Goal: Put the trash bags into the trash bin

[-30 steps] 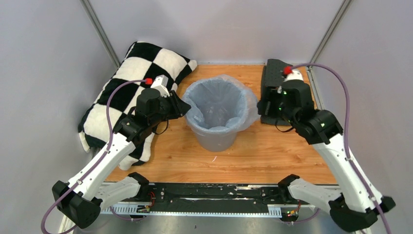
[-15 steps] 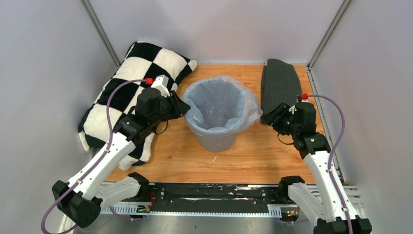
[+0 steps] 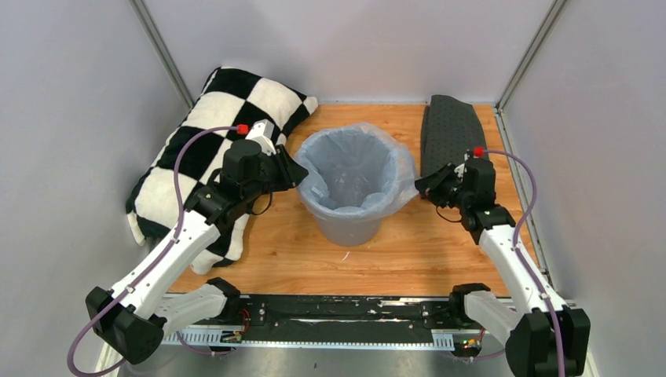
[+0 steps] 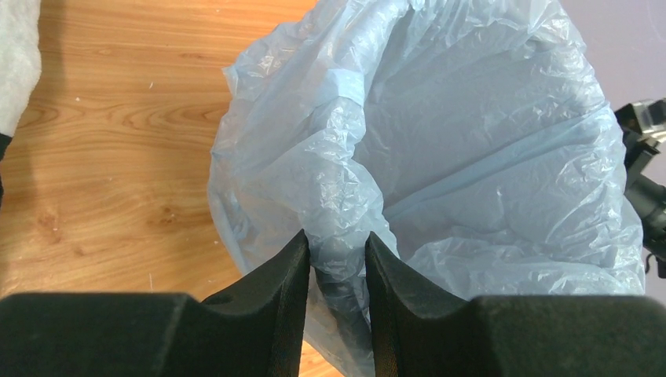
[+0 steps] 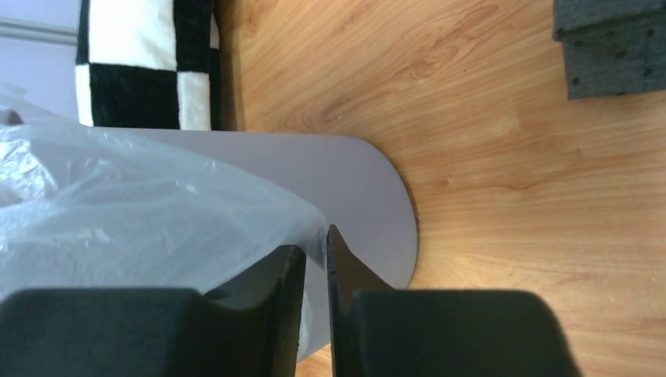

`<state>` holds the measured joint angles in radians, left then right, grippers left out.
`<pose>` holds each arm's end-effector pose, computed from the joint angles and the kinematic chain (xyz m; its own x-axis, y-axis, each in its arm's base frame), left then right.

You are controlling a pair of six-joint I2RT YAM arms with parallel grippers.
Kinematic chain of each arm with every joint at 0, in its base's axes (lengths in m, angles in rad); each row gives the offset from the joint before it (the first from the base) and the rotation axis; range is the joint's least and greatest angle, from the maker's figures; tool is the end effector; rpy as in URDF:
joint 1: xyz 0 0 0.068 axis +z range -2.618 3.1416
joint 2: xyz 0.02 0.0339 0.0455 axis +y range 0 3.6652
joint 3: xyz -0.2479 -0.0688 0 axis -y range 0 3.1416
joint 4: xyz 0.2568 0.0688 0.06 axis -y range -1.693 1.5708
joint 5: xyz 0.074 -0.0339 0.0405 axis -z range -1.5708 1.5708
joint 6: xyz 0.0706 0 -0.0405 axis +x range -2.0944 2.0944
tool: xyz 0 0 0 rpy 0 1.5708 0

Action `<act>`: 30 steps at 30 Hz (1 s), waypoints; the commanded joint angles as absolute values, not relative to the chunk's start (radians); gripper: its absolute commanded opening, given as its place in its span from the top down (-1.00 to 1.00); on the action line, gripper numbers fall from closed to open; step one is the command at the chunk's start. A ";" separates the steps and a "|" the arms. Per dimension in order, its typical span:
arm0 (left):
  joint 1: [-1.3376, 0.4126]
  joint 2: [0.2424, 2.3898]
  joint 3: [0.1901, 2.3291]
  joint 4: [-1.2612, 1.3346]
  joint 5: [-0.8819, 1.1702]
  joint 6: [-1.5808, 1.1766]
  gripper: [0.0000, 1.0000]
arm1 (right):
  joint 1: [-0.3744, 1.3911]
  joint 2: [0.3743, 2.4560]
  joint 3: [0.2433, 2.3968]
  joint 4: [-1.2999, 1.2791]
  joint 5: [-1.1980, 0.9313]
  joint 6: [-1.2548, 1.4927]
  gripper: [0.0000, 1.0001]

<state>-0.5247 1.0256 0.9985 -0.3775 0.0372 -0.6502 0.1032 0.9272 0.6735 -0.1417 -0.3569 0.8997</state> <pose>0.2433 -0.1439 0.3216 -0.5921 -0.3562 -0.7228 0.2158 0.7942 -0.5681 0.2603 0.0518 0.2514 -0.5650 0.6792 -0.4685 0.0406 0.5900 0.8064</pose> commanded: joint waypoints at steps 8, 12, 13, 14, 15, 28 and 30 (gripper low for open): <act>-0.560 1.064 1.014 -0.376 0.032 -0.652 0.36 | 0.330 1.129 0.653 -0.051 -0.201 0.860 1.00; -0.566 1.064 1.013 -0.379 0.027 -0.650 0.36 | 0.331 1.194 0.677 -0.047 -0.217 0.825 1.00; -0.566 1.062 1.013 -0.381 0.025 -0.649 0.36 | 0.330 1.196 0.685 -0.055 -0.219 0.817 0.99; -0.566 1.062 1.013 -0.381 0.024 -0.649 0.36 | 0.330 1.193 0.693 -0.066 -0.219 0.809 0.98; -0.566 1.059 1.014 -0.382 0.022 -0.648 0.36 | 0.330 1.185 0.700 -0.075 -0.222 0.801 0.94; -0.566 1.059 1.011 -0.382 0.011 -0.647 0.36 | 0.330 1.104 0.793 -0.340 -0.178 0.723 0.12; -0.567 1.059 1.012 -0.383 0.009 -0.646 0.36 | 0.330 1.103 0.797 -0.384 -0.163 0.708 0.09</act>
